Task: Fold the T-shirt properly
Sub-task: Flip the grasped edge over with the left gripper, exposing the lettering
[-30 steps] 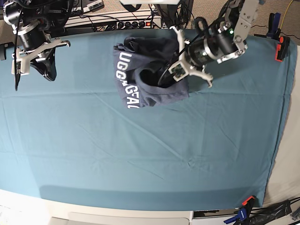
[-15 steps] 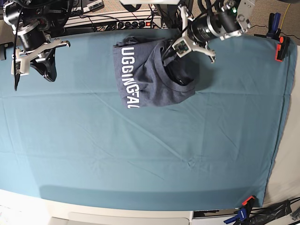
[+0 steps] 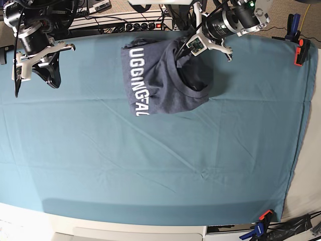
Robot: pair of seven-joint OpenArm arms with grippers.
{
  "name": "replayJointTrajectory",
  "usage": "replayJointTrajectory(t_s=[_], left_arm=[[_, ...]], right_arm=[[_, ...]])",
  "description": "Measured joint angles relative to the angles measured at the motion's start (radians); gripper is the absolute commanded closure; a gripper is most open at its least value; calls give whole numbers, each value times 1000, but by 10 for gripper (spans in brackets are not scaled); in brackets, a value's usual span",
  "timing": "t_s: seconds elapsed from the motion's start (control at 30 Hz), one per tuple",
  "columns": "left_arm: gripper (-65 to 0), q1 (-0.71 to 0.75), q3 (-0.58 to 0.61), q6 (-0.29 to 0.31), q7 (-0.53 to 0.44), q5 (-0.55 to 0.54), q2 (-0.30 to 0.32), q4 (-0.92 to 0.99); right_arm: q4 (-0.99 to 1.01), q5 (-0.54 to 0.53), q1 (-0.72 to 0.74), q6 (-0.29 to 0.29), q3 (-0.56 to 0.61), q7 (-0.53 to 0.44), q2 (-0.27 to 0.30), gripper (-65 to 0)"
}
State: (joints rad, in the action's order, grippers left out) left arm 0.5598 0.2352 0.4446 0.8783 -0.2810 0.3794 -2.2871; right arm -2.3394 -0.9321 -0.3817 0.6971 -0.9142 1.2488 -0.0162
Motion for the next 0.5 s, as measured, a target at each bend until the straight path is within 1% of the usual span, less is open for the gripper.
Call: replayJointTrajectory(t_s=[0.07,0.1,0.17,0.23,0.3,0.33,0.37,0.5], left_arm=[[-227,2,0,-12,-7,11,-7,0],[-240,3,0,-37,-12,21,-13,0],[-244,7,4,-44,-18,73,-16,0],[-243,8,5,-46,-18,167,-16,0],[-243,7,-2,-101,-23,236,-16,0],[-243,7,-11,-119,-26,256,-16,0],[-243,7,-26,-123,-26,266,-16,0],[-242,6,-131,-128,-32,323,-17,0]], right_arm=[[0,0,0,0,0,0,0,0],[0,0,0,0,0,0,0,0],[0,0,0,0,0,0,0,0],[0,0,0,0,0,0,0,0],[0,0,0,0,0,0,0,0],[0,0,0,0,0,0,0,0],[0,0,0,0,0,0,0,0],[0,0,0,0,0,0,0,0]])
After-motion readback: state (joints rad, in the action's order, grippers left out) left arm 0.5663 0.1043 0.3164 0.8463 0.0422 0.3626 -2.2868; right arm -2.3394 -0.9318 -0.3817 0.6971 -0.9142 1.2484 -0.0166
